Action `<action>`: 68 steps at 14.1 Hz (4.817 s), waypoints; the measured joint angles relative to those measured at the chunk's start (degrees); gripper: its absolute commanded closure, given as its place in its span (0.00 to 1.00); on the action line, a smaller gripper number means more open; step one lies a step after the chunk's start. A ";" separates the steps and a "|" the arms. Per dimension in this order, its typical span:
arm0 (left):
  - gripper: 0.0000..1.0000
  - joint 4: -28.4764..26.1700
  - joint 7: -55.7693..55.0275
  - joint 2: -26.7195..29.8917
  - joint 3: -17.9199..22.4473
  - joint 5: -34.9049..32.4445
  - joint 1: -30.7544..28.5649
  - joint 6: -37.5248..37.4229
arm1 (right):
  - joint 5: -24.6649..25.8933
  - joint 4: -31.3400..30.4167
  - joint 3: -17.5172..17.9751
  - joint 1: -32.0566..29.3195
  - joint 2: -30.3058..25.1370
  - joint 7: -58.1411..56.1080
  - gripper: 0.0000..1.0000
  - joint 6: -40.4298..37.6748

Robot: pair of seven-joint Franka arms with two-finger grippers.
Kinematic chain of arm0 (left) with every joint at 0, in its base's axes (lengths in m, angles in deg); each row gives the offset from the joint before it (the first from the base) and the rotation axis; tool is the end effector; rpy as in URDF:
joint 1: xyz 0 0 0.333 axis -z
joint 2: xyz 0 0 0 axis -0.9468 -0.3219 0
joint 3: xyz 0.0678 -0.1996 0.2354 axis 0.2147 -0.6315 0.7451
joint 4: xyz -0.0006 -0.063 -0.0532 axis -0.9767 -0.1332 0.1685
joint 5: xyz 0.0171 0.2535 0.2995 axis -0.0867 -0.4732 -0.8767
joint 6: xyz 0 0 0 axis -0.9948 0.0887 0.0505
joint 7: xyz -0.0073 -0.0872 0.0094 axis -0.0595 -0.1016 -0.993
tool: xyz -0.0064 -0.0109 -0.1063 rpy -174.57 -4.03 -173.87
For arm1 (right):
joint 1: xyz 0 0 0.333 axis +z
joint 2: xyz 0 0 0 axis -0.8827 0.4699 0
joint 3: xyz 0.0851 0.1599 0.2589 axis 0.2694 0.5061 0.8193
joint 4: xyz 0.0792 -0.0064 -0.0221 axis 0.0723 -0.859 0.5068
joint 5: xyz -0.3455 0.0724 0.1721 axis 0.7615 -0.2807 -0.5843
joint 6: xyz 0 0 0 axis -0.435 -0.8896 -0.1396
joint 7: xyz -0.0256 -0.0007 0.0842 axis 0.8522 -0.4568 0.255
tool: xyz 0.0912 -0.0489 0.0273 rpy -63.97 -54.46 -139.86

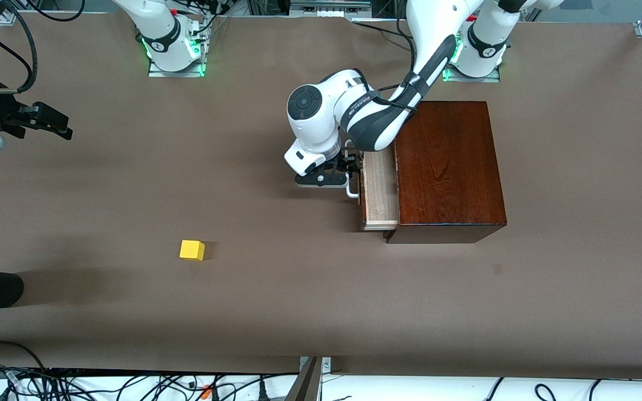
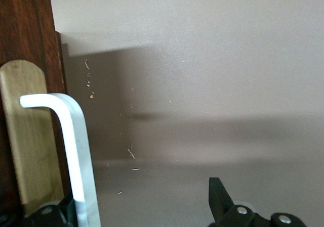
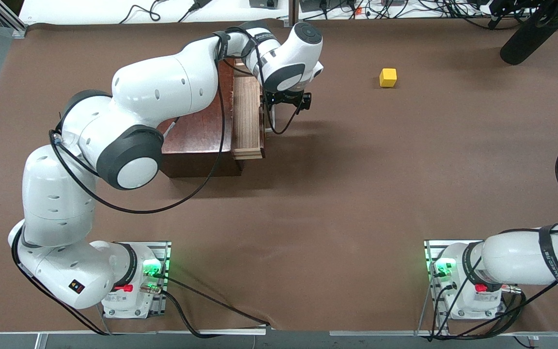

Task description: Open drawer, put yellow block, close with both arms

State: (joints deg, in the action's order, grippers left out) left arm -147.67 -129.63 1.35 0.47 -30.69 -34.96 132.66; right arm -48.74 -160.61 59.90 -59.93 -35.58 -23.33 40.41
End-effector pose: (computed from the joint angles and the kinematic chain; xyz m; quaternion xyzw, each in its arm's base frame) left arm 0.4937 -0.5132 0.2889 -0.9956 0.0322 0.0109 0.0873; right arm 0.5506 -0.0016 0.5898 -0.9996 0.0110 0.0269 0.0017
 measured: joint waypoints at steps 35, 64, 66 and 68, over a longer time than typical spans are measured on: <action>0.00 -19.39 48.67 41.98 12.77 15.26 -30.47 -14.82 | -0.03 11.24 0.38 11.37 32.23 10.59 0.00 21.13; 0.00 -18.70 48.37 42.18 12.72 15.26 -30.72 -19.15 | -1.18 13.50 0.43 12.04 33.21 15.61 1.00 18.79; 0.00 -18.69 48.38 42.18 12.72 15.26 -30.72 -19.17 | -1.18 13.54 0.49 12.07 26.67 15.53 1.00 9.82; 0.00 -18.67 48.38 42.18 12.71 15.26 -30.72 -19.18 | -1.24 13.42 0.80 12.54 21.43 17.48 1.00 2.72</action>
State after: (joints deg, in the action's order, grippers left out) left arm -166.34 -81.26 43.53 13.18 -15.43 -65.68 113.48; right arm -49.98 -147.19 60.70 -47.38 -14.15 -5.85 43.14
